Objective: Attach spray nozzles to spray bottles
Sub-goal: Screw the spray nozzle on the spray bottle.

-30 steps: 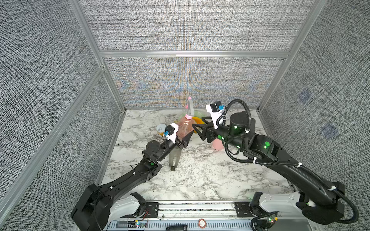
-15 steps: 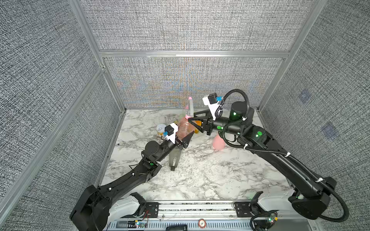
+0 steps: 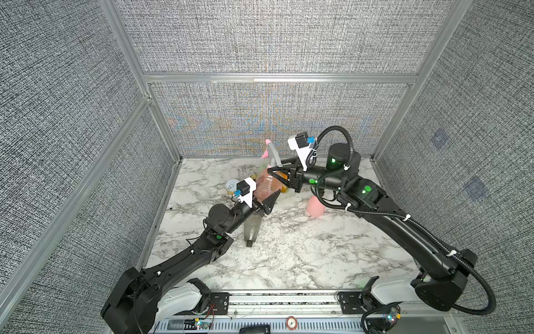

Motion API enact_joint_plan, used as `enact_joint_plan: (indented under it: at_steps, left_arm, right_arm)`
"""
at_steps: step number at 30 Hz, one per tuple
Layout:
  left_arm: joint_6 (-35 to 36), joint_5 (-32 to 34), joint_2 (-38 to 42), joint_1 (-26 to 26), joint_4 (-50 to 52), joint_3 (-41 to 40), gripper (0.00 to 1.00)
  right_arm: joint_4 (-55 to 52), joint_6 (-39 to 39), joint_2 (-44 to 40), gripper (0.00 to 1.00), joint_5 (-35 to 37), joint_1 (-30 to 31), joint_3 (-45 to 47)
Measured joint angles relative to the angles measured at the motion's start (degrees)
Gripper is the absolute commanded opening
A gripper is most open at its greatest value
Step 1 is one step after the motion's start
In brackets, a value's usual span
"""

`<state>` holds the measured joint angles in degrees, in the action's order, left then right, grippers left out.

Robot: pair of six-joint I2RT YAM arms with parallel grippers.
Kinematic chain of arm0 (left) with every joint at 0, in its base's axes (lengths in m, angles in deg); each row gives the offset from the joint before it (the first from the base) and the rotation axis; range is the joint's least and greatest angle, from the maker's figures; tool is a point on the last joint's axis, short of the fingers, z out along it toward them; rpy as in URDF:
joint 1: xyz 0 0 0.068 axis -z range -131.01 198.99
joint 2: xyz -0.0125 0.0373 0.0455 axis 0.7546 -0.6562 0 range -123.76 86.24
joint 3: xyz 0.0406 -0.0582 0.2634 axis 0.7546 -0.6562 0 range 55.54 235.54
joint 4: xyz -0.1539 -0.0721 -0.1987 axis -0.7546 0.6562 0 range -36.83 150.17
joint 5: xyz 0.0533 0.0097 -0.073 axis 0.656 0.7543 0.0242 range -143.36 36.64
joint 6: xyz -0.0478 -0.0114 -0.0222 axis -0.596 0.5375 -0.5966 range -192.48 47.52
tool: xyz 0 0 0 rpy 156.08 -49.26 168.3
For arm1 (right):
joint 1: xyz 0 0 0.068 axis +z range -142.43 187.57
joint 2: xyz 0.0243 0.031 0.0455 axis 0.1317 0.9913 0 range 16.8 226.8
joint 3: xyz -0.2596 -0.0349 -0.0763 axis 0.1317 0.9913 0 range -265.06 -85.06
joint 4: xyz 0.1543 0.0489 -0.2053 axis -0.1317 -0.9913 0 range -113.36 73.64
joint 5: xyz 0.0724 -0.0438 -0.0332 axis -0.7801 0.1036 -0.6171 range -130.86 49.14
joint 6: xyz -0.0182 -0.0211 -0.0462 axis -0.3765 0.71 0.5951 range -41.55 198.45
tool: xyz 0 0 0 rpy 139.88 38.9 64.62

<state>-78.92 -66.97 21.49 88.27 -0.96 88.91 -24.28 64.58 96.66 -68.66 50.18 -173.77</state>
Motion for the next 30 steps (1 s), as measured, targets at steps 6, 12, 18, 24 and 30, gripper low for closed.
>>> enact_joint_plan:
  at_steps: [6, 12, 18, 24, 30]
  left_arm:
    - [-1.01, 0.63, 0.02, 0.00, 0.35, 0.00, 0.66]
    - [-1.66, 3.19, 0.22, -0.13, 0.46, 0.00, 0.64]
    - [-1.07, 7.45, 0.48, -0.28, 2.34, 0.02, 0.64]
    - [-0.07, 10.12, 0.46, -0.28, 5.55, 0.02, 0.64]
    - [0.96, 9.84, 0.59, -0.20, 4.50, -0.24, 0.64]
  right_arm:
    - [1.90, 0.31, 0.17, 0.07, 1.53, 0.39, 1.05]
    - [3.39, 0.31, 0.68, 0.00, 17.16, 6.43, 1.29]
    - [3.02, -0.28, 4.72, 0.00, 46.27, 16.74, -1.70]
    - [2.99, -2.16, 9.75, 0.02, 64.67, 21.40, -4.59]
    - [2.60, -2.40, 8.52, 0.39, 64.67, 21.88, -4.28]
